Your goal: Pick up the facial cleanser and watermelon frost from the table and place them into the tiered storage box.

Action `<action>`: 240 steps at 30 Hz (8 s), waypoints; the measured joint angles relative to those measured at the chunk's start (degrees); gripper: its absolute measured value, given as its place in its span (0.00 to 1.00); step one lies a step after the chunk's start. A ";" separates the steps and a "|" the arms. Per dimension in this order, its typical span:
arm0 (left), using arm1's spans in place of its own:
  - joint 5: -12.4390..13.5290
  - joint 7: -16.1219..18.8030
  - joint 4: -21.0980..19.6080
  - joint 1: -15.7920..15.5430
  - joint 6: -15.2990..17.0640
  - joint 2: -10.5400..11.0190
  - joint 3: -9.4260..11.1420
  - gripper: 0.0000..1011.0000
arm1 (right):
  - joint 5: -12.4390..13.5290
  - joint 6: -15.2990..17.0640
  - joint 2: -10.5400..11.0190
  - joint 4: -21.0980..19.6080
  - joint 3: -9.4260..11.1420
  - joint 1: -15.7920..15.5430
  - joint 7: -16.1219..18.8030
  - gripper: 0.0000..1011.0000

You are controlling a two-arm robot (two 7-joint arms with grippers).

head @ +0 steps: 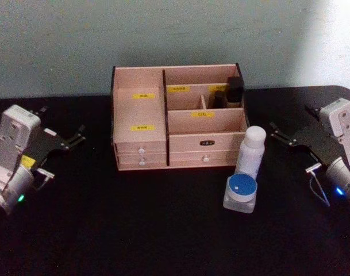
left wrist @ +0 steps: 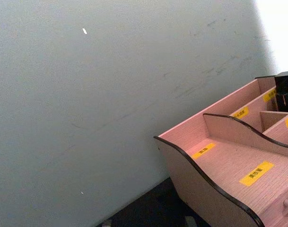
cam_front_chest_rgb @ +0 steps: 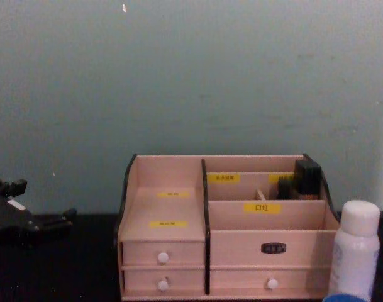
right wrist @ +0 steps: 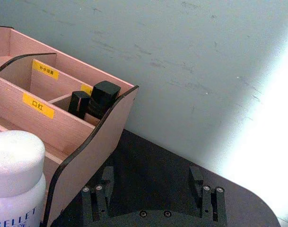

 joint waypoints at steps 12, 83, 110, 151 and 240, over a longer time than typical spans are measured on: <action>0.00 0.00 0.00 0.00 0.00 0.00 0.00 0.99 | 0.00 0.00 0.00 0.00 0.00 0.00 0.00 0.99; 0.00 0.00 0.00 0.00 0.00 0.00 0.00 0.99 | 9.65 4.92 4.95 -14.63 12.17 -15.47 10.19 0.99; 0.00 0.00 0.00 0.00 0.00 0.00 0.00 0.99 | 10.62 6.46 0.58 -15.46 11.13 -17.25 18.98 0.99; 0.00 0.00 0.00 0.00 0.00 0.00 0.00 0.99 | 5.77 5.64 -7.96 -5.33 11.15 -9.92 24.41 0.99; 0.00 0.00 0.00 0.00 0.00 0.00 0.00 0.99 | 5.98 5.75 -10.42 -1.88 11.03 -6.84 24.97 0.58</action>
